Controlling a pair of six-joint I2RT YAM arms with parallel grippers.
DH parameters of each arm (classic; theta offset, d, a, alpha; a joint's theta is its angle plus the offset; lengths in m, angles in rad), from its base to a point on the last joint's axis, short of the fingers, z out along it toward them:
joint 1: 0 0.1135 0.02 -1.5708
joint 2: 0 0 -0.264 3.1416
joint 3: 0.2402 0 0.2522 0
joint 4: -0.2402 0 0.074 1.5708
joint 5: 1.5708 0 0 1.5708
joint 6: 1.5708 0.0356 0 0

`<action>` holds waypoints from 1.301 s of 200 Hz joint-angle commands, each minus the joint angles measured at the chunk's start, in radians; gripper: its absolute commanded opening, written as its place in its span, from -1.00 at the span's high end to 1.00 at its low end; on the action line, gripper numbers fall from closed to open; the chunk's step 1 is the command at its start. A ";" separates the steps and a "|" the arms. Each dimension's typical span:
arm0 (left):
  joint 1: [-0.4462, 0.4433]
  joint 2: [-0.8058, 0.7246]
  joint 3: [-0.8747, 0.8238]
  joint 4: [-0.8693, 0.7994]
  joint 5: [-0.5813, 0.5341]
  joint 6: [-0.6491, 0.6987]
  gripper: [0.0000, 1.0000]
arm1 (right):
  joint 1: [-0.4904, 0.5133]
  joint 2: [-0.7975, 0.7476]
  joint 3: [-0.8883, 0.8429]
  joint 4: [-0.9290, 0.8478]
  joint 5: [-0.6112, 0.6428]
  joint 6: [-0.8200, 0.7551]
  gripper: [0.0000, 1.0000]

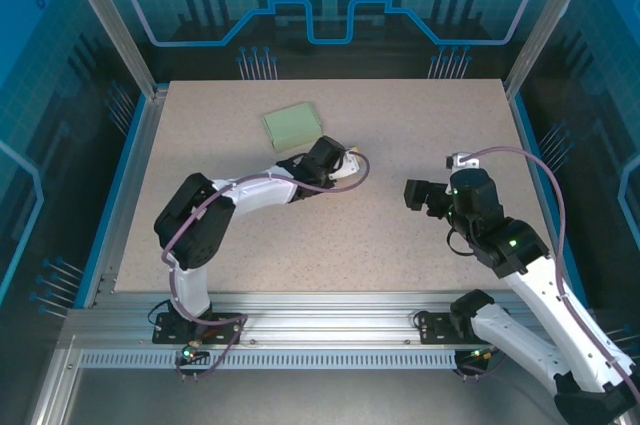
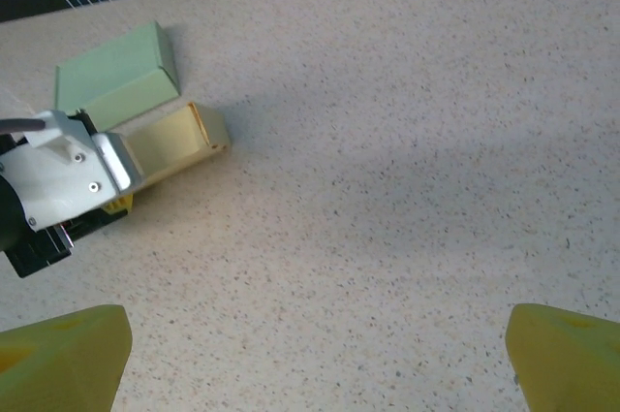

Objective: Fold the paper box

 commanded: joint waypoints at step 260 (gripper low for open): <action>0.196 -1.038 -0.657 0.127 -0.204 -0.704 -0.98 | -0.158 0.055 -0.086 0.264 -0.009 -0.194 -1.00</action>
